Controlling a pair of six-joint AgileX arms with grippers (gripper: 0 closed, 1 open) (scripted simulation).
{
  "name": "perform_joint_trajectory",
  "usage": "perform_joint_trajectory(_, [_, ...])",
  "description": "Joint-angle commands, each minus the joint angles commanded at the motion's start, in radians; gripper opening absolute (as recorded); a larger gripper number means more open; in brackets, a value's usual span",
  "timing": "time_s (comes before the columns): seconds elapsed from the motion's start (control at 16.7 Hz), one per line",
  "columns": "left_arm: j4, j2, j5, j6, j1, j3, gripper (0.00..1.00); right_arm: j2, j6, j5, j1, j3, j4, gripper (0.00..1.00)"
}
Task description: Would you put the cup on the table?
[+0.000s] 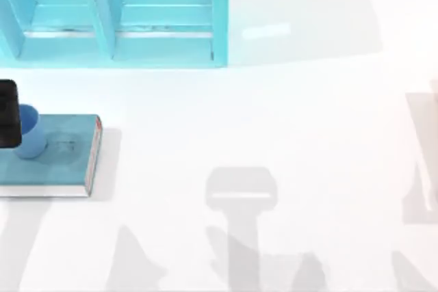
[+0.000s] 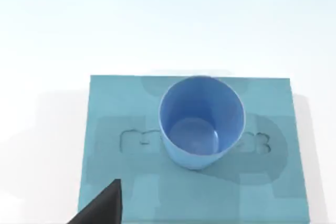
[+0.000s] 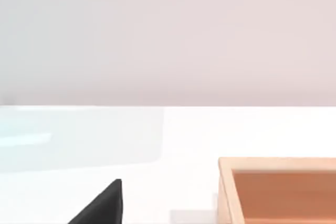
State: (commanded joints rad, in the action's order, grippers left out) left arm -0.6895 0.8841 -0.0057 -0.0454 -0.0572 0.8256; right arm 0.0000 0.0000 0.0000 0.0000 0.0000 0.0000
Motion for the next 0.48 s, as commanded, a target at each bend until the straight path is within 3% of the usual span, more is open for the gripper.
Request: perform_joint_trajectory(0.48, [-0.554, 0.774, -0.013, -0.022, -0.041, 0.687, 1.0, 0.0, 0.0, 0.0, 0.0, 0.0, 0.0, 1.0])
